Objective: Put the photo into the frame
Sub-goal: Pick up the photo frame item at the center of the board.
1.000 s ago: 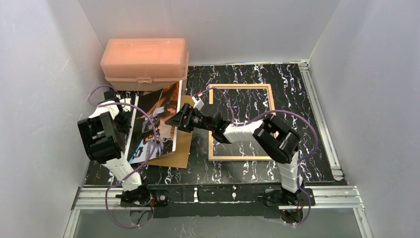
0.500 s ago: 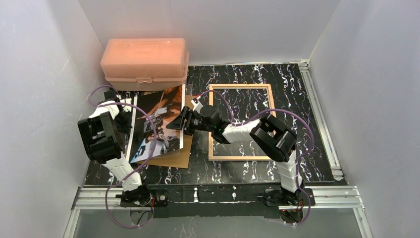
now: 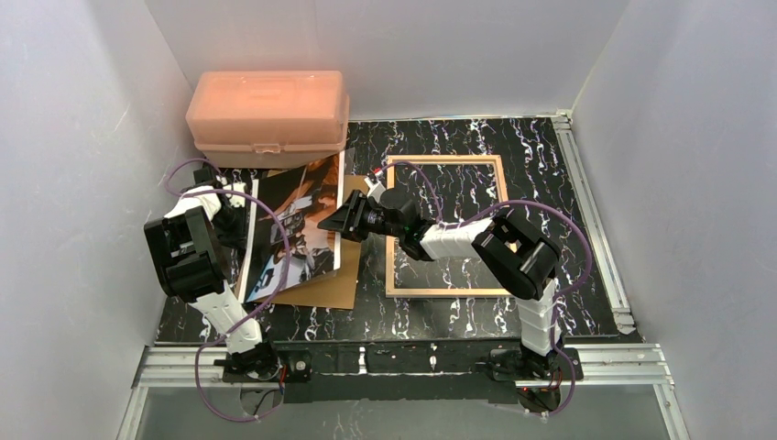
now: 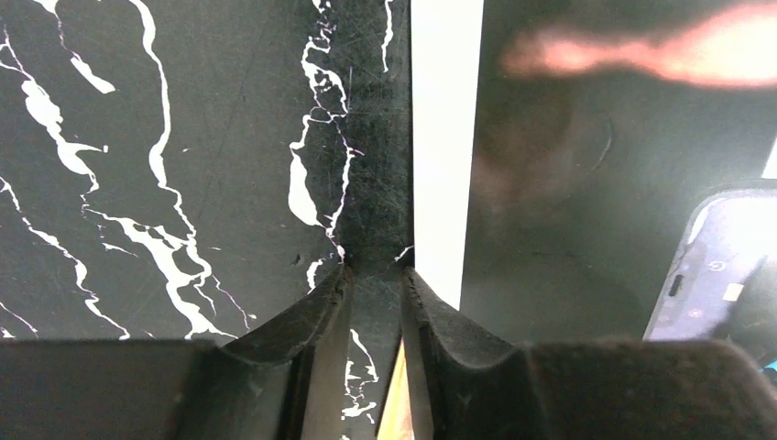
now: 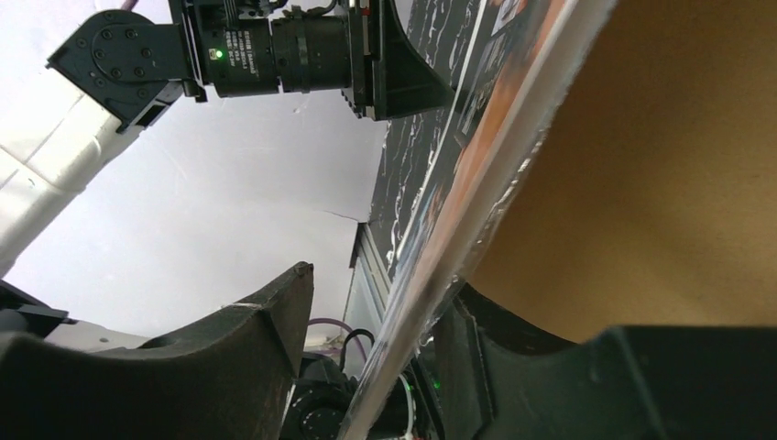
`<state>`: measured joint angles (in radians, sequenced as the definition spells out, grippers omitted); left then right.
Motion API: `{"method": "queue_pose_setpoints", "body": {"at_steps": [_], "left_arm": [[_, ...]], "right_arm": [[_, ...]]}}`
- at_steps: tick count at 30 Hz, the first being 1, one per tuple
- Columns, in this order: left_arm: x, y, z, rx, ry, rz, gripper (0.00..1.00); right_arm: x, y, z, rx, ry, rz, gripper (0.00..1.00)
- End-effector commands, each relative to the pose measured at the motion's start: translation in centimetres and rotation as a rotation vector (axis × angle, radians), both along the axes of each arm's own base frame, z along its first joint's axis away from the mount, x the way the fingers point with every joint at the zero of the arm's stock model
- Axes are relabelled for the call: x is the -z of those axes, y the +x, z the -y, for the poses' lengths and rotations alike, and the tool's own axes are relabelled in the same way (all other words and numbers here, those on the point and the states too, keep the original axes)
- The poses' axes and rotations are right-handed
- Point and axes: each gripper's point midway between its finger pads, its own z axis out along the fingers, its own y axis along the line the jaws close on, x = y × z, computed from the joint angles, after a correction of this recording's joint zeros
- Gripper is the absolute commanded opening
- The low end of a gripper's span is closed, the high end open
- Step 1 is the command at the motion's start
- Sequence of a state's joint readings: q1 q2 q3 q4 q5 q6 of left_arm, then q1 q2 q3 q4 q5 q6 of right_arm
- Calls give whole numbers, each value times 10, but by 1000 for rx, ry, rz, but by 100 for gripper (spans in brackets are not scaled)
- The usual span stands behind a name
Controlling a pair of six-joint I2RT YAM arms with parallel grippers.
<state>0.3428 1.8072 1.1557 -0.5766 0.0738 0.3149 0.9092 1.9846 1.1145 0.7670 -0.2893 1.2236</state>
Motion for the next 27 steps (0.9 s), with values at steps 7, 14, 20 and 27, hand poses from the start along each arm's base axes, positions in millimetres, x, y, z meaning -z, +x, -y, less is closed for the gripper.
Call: {"method": "queue_pose_setpoints", "body": {"at_steps": [7, 14, 20, 27], "left_arm": [[11, -39, 29, 27, -115, -145, 29], [6, -35, 22, 32, -80, -124, 29], [8, -36, 20, 39, -67, -127, 29], [9, -37, 20, 47, -62, -125, 29]], "right_arm": [[-32, 7, 8, 18, 81, 40, 45], [-35, 9, 25, 37, 69, 56, 45], [-33, 10, 31, 45, 64, 51, 46], [-23, 12, 31, 43, 47, 23, 36]]}}
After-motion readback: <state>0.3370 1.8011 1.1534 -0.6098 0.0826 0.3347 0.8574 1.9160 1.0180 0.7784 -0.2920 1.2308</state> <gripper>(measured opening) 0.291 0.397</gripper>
